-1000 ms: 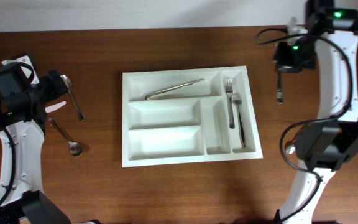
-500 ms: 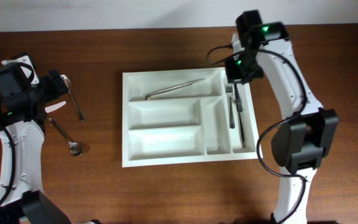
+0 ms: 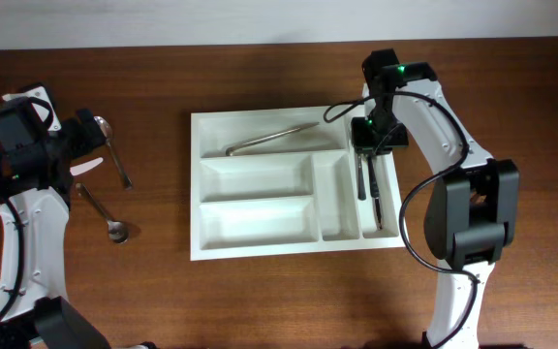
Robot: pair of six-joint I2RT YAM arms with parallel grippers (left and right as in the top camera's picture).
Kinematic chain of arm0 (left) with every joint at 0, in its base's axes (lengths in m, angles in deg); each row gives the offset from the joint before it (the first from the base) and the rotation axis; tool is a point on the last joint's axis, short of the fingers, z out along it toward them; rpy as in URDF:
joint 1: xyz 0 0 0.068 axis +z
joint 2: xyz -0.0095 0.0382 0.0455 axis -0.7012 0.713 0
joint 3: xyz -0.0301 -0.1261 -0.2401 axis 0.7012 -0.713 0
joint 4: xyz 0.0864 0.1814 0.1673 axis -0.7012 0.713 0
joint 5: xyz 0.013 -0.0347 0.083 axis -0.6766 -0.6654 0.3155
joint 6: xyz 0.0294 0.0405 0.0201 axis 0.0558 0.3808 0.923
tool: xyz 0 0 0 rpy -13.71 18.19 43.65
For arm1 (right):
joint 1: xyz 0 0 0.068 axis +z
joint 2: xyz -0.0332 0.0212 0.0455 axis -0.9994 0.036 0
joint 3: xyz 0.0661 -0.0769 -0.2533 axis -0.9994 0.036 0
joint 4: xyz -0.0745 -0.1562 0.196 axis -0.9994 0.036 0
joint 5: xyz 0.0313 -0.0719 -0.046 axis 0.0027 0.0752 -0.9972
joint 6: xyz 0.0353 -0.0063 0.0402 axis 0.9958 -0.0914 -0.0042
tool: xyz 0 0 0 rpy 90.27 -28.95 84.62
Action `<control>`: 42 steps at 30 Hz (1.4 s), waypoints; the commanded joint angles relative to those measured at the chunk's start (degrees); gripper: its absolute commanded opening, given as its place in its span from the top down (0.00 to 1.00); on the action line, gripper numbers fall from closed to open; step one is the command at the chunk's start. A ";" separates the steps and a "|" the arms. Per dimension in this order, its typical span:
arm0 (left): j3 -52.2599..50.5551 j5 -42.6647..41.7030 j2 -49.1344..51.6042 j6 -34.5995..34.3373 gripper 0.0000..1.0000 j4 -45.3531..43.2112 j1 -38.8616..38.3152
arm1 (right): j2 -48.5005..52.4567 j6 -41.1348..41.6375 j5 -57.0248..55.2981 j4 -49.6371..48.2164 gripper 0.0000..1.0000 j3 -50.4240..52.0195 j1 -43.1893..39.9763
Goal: Pack container
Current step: 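Carry the fork over the tray and lower it into the right slot, then swing the right gripper back to the spoons right of the tray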
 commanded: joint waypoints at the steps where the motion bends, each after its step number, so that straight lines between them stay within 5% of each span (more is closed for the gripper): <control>1: 1.09 0.39 0.31 0.04 0.01 -0.13 0.33 | 0.35 0.35 -0.92 -1.03 0.84 0.81 -0.11; 3: 1.09 0.39 0.31 0.07 0.01 -0.13 0.33 | 0.26 -1.18 -0.98 -1.99 0.66 0.61 -0.11; 6: 1.09 0.39 0.31 0.04 0.01 -0.13 0.33 | 0.00 -4.22 -3.39 -2.45 0.56 -1.09 -0.22; 11: 1.09 0.39 0.31 0.04 0.01 -0.13 0.33 | -2.19 -9.99 -10.56 -2.58 0.50 -6.69 -0.22; 15: 1.09 0.39 0.31 0.04 0.01 -0.13 0.33 | -4.42 -22.10 -11.23 -2.89 0.48 -13.92 -0.20; 19: 1.09 0.39 0.31 0.07 0.01 -0.13 0.33 | -5.20 -32.48 -12.85 -5.53 0.33 -22.25 -0.22; 28: 1.09 0.39 0.31 0.04 0.01 -0.13 0.33 | -9.84 -31.47 -15.43 -2.32 0.32 -29.29 -2.67; 35: 1.09 0.39 0.31 0.04 0.01 -0.13 0.33 | -20.15 -18.40 -13.29 2.91 0.32 -29.24 -16.41; 42: 1.09 0.39 0.31 0.04 0.01 -0.13 0.33 | -20.83 0.70 -4.61 19.65 0.46 -27.02 -34.18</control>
